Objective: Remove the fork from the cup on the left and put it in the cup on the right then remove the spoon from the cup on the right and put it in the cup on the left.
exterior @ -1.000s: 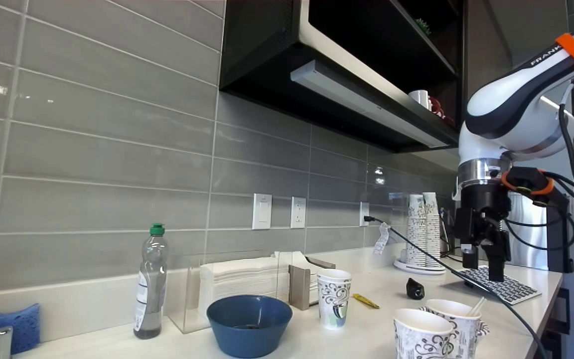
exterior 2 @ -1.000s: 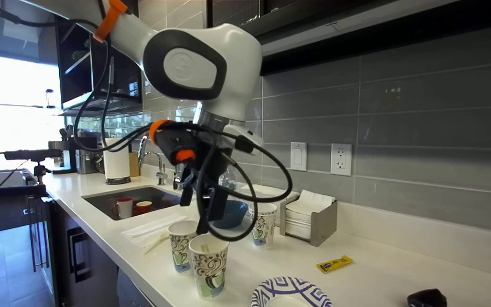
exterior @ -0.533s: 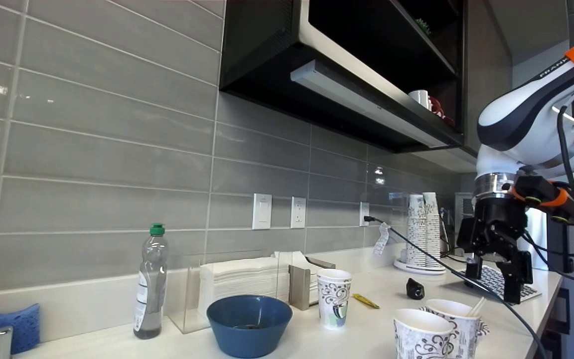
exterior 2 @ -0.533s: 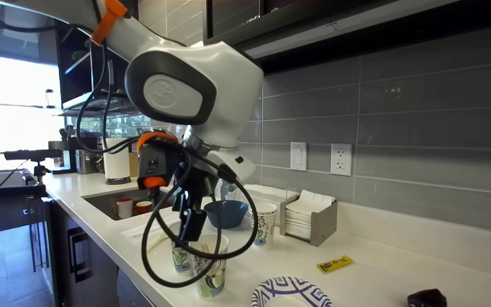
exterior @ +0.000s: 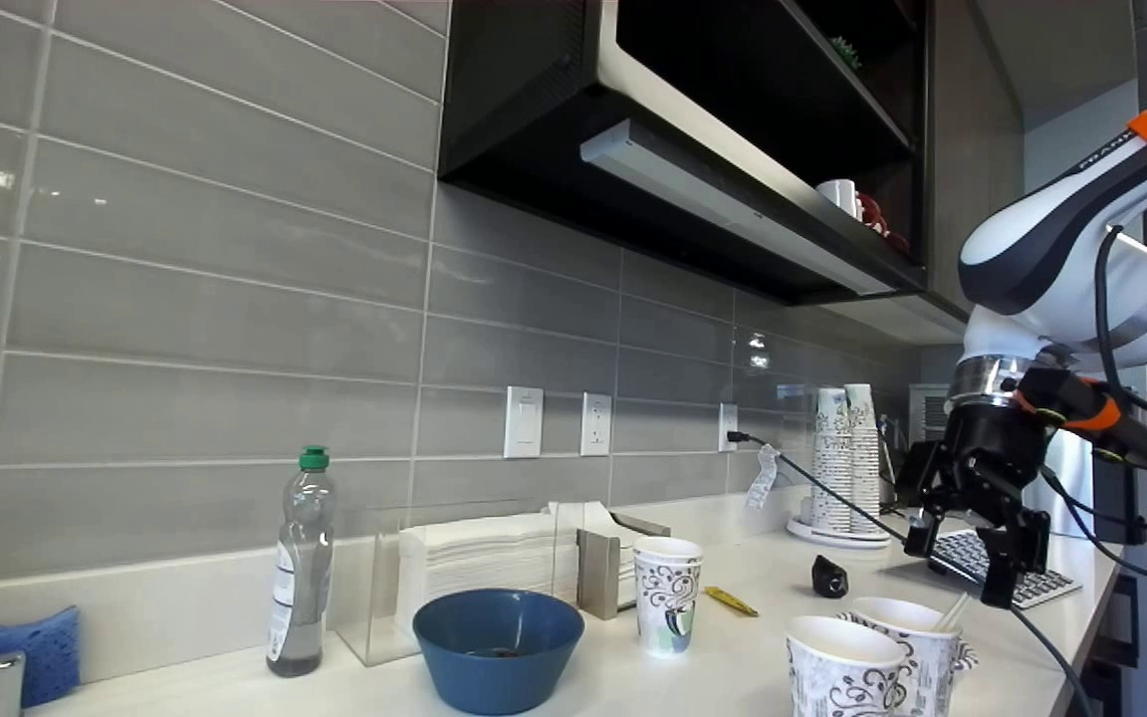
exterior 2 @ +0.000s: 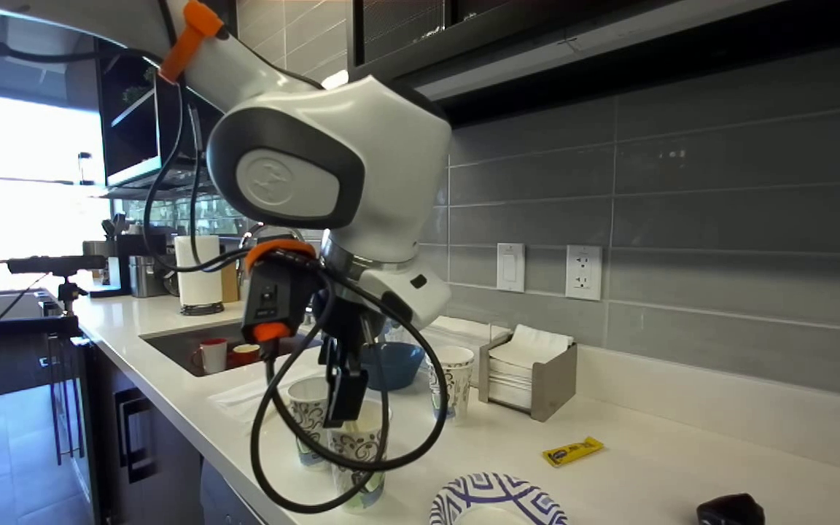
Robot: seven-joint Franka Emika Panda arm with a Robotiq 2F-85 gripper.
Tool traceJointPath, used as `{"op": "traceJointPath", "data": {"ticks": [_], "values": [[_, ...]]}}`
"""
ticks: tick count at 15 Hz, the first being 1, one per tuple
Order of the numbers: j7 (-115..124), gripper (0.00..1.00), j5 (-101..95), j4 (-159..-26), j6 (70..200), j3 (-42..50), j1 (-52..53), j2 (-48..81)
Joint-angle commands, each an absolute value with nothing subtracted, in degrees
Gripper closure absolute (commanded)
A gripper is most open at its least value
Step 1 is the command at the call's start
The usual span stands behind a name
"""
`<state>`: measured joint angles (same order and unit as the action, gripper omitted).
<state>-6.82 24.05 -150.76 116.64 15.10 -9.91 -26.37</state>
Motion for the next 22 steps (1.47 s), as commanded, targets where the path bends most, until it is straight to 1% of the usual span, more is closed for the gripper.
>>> {"op": "traceJointPath", "data": {"ticks": [1, 22], "values": [[-8.55, 0.00, 26.48, -150.80, 118.63, 15.48, -9.39, -25.50], [-14.09, 0.00, 25.26, -148.33, 120.32, 14.84, -7.27, -23.75]]}}
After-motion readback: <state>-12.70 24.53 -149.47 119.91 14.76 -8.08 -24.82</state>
